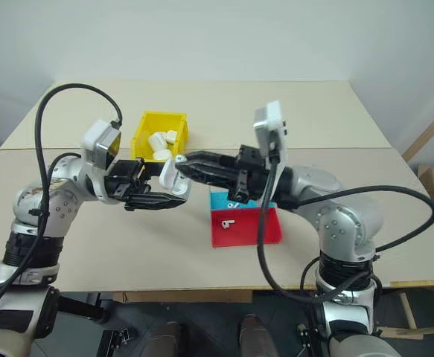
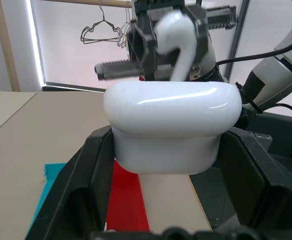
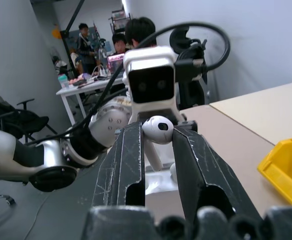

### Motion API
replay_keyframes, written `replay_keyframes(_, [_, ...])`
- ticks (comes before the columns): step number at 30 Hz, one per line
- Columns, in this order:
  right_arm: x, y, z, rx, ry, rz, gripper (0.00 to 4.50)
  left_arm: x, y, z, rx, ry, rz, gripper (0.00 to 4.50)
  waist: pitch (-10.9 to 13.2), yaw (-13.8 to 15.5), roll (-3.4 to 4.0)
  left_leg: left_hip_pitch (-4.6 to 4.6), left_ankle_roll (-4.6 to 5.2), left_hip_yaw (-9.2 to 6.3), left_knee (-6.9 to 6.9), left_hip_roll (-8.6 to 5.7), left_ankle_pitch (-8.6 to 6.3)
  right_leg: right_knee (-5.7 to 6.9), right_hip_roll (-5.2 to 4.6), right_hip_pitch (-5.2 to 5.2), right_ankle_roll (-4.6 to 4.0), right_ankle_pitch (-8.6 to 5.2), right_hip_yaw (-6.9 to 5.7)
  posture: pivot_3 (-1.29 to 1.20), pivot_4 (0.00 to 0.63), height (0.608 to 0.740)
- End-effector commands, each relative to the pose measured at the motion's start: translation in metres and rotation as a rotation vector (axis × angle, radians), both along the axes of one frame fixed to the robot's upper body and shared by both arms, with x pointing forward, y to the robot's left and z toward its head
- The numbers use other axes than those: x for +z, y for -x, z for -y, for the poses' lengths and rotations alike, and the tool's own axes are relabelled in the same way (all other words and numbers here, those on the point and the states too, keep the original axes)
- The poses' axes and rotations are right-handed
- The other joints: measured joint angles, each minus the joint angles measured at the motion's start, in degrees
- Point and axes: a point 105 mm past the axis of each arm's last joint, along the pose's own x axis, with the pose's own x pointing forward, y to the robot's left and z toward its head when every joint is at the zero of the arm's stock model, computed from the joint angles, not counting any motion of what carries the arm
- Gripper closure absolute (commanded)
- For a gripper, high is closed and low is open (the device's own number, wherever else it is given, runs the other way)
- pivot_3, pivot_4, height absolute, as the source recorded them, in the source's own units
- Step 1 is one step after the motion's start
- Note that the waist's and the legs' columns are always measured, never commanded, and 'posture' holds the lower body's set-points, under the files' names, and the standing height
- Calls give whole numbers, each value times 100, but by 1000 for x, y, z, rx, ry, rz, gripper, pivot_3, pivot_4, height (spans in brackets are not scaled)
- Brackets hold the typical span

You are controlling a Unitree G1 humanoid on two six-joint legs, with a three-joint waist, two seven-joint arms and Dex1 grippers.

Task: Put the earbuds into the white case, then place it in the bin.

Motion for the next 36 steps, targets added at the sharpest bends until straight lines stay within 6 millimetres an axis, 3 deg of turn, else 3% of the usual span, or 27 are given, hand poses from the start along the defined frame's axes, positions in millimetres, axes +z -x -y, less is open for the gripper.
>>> replay_keyframes(1, [4, 10, -4, 7, 5, 82, 3832, 9, 2, 0, -23, 4, 46, 1715, 0, 0, 0, 0, 0, 0, 0, 1, 0, -1, 0, -1, 0, 0, 0, 0, 150, 740])
replay_keyframes(10, [-5, 10, -3, -2, 36, 89, 3832, 12, 3, -1, -19, 15, 60, 1715, 0, 3, 0, 0, 0, -1, 0, 1, 0, -3, 1, 0, 1, 0, 0, 0, 150, 740])
replay_keyframes(19, [-1, 15, 9, 3, 51, 109, 3832, 10, 14, 9, -24, 51, 47, 1715, 0, 19, -1, -2, 0, -1, 0, 1, 0, -8, 0, 2, 1, 0, -1, 0, 150, 740])
replay_keyframes(36, [-10, 15, 24, 17, 98, 78, 3832, 12, 20, 7, -3, 76, 42, 1715, 0, 34, -1, -2, 0, -1, 0, 1, 0, -16, 1, 5, 1, 0, 0, 0, 150, 740])
